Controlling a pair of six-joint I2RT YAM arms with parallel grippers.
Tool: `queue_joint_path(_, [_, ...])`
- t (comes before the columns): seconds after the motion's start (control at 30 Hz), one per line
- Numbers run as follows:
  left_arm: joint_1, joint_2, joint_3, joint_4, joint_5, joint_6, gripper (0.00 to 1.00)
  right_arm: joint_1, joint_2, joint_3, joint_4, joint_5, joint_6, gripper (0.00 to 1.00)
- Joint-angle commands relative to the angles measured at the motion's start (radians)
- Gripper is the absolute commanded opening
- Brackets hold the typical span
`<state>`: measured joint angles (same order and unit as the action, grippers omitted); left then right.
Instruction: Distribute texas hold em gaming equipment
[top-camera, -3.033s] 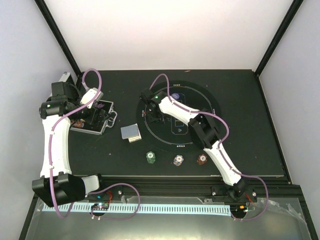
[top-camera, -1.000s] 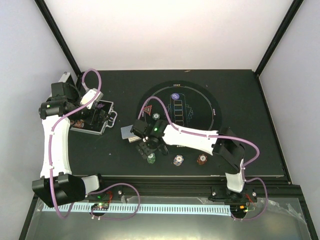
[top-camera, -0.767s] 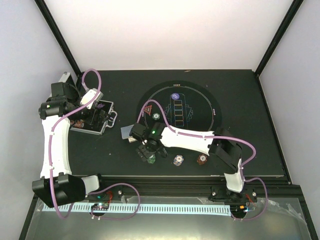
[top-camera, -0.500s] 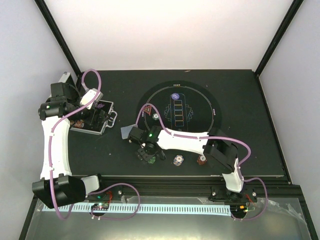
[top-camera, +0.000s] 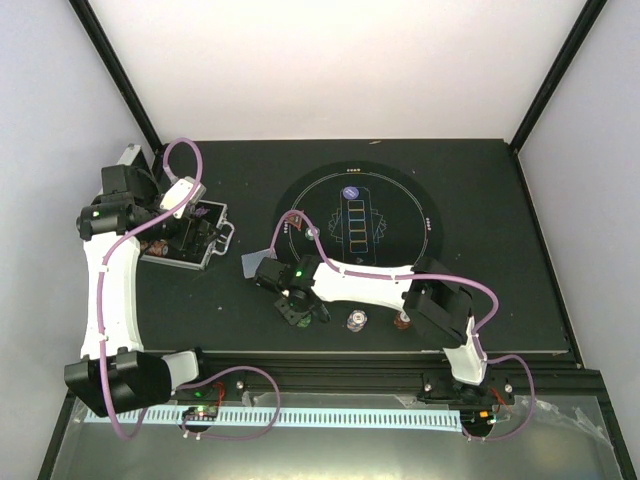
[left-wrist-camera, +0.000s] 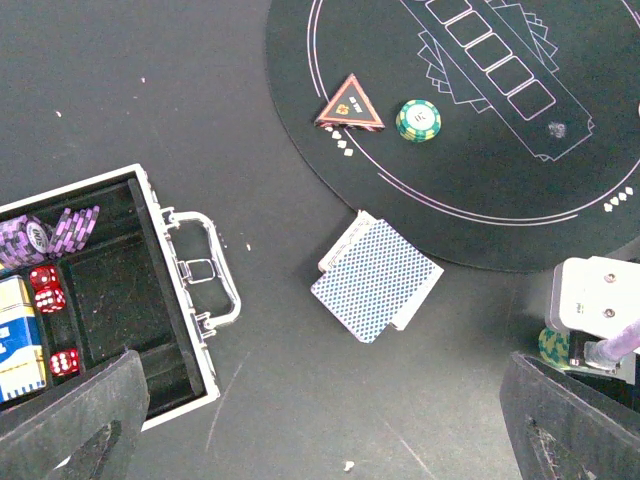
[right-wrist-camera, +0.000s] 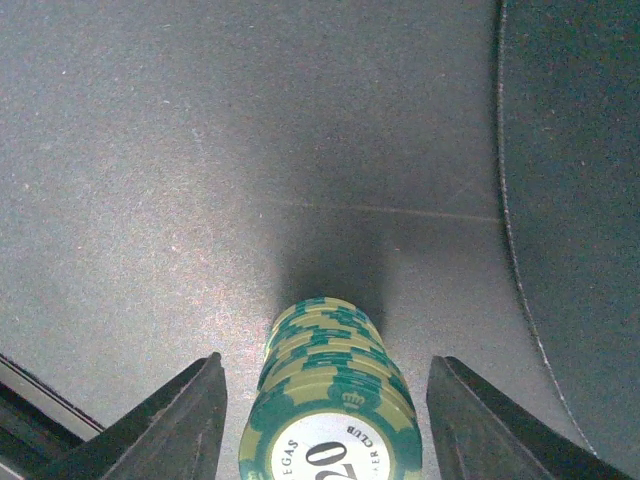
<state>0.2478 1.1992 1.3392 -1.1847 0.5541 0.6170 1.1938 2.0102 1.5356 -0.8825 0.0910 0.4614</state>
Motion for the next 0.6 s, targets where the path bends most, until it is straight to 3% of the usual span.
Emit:
queue_joint_path(0.0, [0.009,-0.011,0.026,-0.001,0.005,-0.003,0.99,0.003,0.015,0.011,-0.001,0.025,0.005,0.56])
queue_joint_path(0.57, [0.01,-0.011,0.029,-0.004,0.004,0.006,0.99,0.004,0.013,0.008,-0.002,0.033,-0.003,0.57])
